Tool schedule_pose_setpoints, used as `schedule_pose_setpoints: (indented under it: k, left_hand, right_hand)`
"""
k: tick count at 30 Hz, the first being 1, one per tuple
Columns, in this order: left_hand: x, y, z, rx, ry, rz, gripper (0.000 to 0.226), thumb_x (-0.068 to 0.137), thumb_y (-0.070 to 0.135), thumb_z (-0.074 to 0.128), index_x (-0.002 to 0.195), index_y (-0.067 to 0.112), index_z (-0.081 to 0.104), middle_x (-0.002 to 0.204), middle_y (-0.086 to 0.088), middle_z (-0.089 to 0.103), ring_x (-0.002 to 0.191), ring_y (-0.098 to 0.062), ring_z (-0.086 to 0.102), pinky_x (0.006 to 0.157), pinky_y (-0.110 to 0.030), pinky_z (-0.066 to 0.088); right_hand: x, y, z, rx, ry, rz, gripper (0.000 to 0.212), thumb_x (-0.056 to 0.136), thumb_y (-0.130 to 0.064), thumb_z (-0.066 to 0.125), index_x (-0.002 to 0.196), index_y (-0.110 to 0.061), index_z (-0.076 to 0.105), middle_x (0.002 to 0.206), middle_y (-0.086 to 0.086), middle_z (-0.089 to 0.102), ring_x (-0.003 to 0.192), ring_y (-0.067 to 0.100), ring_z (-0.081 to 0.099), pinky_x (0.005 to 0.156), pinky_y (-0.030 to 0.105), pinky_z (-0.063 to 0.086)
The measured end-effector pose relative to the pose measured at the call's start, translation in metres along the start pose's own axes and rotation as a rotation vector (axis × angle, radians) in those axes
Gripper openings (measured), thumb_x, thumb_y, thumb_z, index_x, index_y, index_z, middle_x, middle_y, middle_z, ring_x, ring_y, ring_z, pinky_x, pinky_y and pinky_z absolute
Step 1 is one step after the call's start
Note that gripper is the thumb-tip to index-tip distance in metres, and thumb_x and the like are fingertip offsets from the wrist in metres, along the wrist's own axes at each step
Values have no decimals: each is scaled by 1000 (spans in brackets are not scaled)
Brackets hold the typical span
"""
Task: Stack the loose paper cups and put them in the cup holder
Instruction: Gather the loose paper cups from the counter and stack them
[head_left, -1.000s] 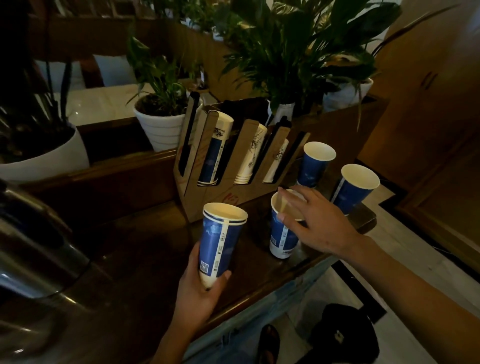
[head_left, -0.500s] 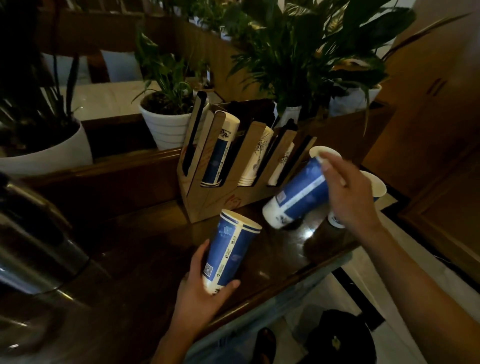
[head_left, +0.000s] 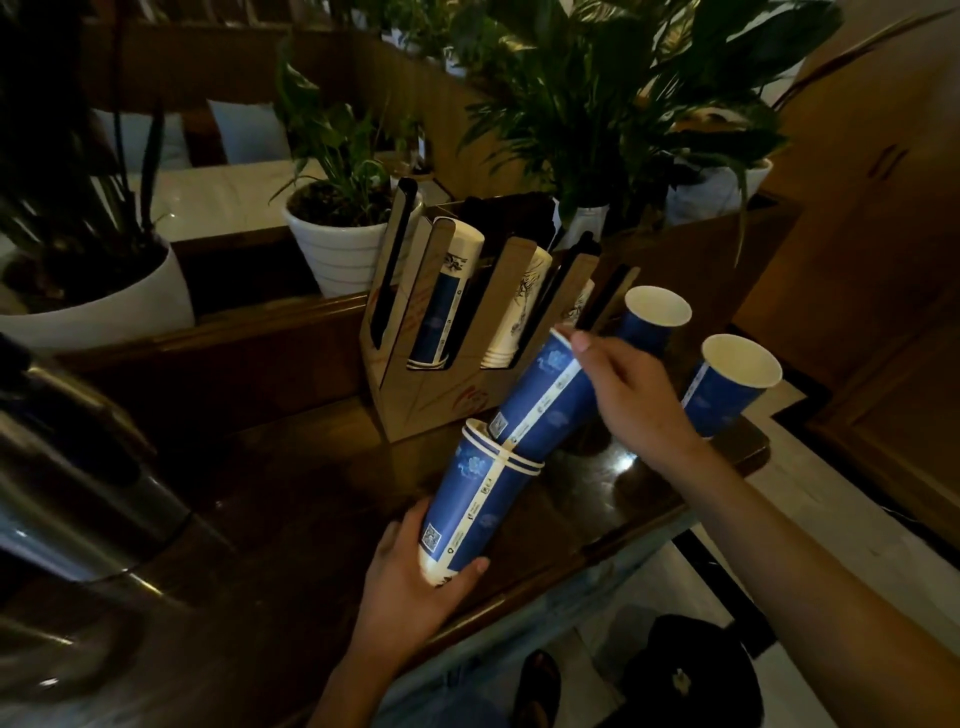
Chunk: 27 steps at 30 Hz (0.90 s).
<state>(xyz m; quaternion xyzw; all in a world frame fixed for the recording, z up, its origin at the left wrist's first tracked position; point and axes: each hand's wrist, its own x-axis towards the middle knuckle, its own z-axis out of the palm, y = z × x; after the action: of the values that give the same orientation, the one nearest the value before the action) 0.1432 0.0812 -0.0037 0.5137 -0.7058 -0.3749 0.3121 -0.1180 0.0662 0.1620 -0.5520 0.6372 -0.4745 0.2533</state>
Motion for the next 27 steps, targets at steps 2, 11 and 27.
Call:
schedule_pose_setpoints:
  k: [2,11,27]
  left_hand:
    - [0,1,0,5,-8,-6,95,56,77,72,138,41,42,119,13,55,102,1,58,85,-19,49]
    - [0,4,-1,3,-17,2,88,57,78,71,134,46,42,115,17,55,99,3,58,78,-13,45]
    - [1,-1,1,-16,-8,1,82,61,77,69,131,49,38,117,19,53,103,-2,59,88,-35,57]
  right_hand:
    - [1,1,7,-21,-53,15,21,96,-59,45,106,-63,63,114,-13,66,108,-4,61,88,21,49]
    - [-12,5,33,20,-157,92,22,95,-60,43,95,-66,64,99,-37,67,98,-18,60,79,8,50]
    - [-28,21,62,-125,-341,-41,46,100,-58,34,139,-41,51,142,-10,53,128,-2,50,108,36,45]
